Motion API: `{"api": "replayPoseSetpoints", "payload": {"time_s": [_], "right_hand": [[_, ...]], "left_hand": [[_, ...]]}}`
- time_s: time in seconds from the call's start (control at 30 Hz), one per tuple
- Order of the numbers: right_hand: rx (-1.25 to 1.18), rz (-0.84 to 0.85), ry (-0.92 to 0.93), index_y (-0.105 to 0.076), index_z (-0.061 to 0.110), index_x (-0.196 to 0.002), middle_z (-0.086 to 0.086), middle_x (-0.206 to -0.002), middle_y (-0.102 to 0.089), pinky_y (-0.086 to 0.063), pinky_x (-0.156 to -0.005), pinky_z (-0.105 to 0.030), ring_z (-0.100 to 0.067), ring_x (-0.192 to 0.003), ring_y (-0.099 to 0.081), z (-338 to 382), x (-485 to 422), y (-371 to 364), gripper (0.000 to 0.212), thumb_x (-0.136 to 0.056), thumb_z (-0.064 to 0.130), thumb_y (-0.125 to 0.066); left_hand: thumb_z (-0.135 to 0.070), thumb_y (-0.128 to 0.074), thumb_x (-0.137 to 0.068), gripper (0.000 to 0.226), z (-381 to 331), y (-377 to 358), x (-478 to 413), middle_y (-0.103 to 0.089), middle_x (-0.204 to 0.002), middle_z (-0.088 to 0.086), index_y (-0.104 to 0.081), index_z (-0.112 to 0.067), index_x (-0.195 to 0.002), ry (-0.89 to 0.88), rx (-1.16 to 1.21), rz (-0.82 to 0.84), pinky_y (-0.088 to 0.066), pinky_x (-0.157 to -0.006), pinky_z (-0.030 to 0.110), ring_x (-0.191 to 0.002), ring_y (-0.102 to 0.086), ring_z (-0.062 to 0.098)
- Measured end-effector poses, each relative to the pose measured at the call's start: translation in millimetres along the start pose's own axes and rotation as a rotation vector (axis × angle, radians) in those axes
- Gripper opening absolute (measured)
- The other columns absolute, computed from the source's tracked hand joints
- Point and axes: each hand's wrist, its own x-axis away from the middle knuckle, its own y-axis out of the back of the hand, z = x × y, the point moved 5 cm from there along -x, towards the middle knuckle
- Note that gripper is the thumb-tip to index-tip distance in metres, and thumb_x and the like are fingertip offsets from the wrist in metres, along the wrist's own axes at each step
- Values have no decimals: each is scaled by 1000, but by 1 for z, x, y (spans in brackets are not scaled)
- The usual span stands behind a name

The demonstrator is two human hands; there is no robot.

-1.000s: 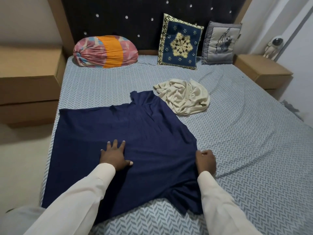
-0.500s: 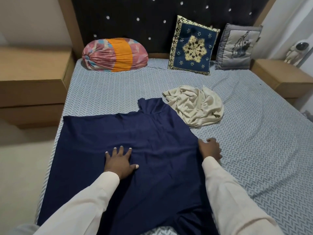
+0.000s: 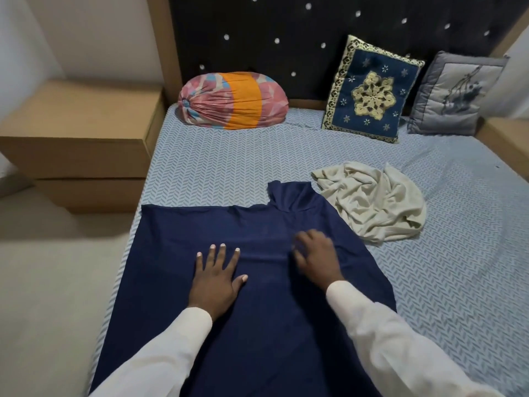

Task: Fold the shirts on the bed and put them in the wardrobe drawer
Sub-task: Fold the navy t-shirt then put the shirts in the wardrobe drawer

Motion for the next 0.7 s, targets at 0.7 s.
{"api": "replayPoseSetpoints", "payload": {"time_s": [0.7], "right_hand": [[236,561,-269,-17,25,-155,0,-162,-15,-30,-108,-52,-29,-144,-19,45,-134,-86,69,-91,37,-41]], "left_hand": [[-80,-12,-84,71,170,22,-126,9,-163,-5,4,-55,-148,78,90,14,16,-116,54,-149,16,28]]}}
